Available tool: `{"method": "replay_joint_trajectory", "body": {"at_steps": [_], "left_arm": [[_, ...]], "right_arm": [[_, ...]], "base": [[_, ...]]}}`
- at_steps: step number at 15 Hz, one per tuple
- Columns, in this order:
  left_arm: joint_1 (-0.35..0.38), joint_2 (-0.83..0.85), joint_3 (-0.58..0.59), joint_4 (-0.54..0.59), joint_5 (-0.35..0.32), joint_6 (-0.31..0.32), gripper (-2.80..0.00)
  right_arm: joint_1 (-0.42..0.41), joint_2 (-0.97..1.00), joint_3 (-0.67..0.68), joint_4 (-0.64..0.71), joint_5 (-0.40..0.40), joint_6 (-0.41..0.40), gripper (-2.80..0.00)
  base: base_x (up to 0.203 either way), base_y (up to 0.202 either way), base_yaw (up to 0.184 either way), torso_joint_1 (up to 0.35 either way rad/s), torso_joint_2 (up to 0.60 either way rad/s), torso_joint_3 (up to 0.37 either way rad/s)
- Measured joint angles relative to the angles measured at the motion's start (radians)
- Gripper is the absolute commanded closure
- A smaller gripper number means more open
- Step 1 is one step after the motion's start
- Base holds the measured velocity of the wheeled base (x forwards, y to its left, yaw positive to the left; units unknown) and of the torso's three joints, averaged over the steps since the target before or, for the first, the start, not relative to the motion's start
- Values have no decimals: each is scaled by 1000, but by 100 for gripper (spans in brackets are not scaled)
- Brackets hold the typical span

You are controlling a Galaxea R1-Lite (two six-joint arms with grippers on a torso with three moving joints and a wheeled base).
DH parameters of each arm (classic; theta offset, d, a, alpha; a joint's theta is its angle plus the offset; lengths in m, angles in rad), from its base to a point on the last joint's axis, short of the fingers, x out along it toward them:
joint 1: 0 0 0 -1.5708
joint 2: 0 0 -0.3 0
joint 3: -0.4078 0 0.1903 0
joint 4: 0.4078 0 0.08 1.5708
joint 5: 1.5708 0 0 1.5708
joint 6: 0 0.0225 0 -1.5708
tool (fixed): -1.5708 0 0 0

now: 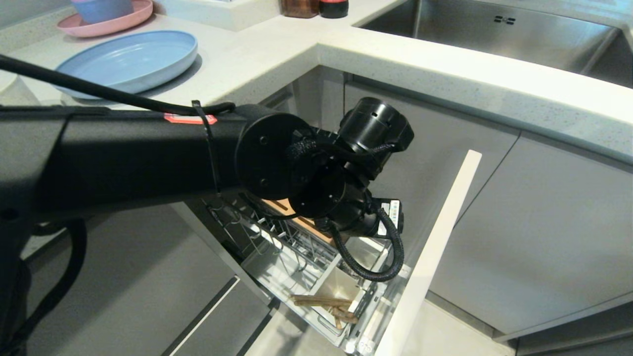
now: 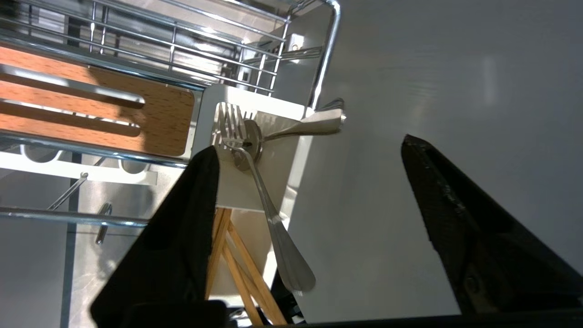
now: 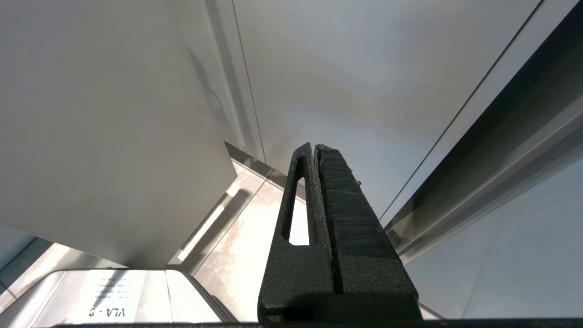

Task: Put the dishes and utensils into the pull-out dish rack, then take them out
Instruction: Take the spoon out of the cupboard

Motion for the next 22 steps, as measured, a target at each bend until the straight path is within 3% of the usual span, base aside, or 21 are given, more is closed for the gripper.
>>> {"method": "replay_joint_trajectory", "body": {"at_steps": [12, 22], "left_arm": [[28, 135, -52, -57, 10, -17, -280], [37, 156, -53, -64, 202, -6, -280]], "right_arm": [[0, 0, 0, 0, 0, 0, 0], [0, 0, 0, 0, 0, 0, 0]], "base": [[0, 0, 0, 0, 0, 0], [0, 0, 0, 0, 0, 0]]}}
